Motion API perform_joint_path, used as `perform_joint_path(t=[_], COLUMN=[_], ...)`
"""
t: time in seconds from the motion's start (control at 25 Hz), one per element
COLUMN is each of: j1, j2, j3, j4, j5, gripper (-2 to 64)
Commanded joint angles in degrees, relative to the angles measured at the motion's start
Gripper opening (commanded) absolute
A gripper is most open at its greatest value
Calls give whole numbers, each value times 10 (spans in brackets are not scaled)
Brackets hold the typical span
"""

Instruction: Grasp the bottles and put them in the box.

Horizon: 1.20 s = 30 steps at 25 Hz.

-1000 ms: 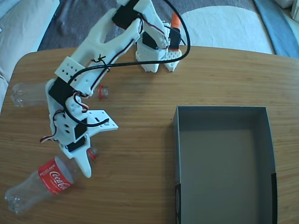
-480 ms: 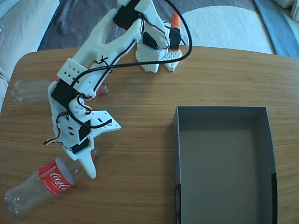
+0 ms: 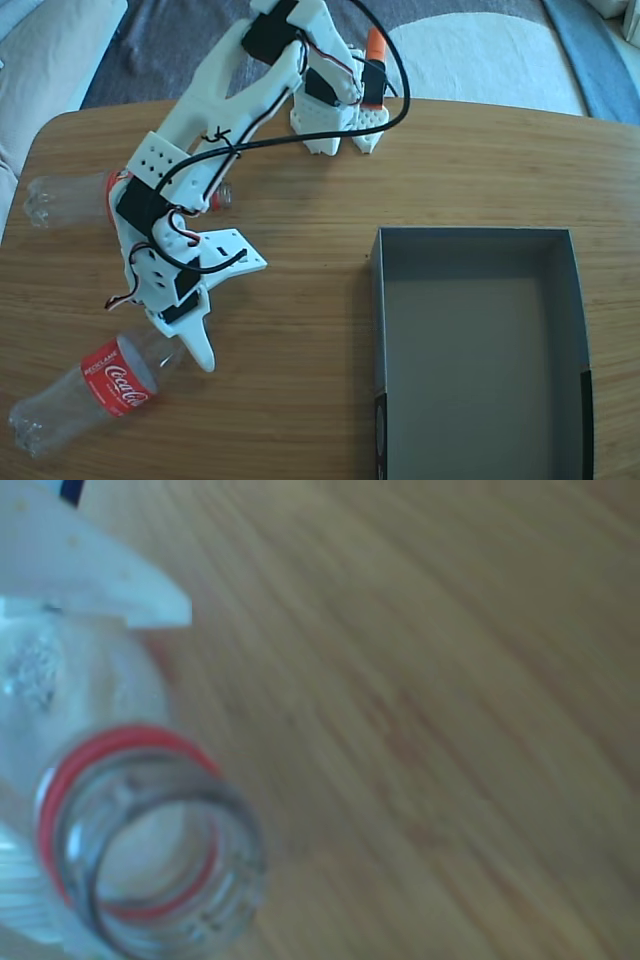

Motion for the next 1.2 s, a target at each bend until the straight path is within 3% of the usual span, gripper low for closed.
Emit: perform_joint_path(t=[0.0, 1.16], j1=[-2, 0], j2=[13, 11], j3=[-5, -15], j4=[0, -8], j5=[4, 4], gripper=[453, 453])
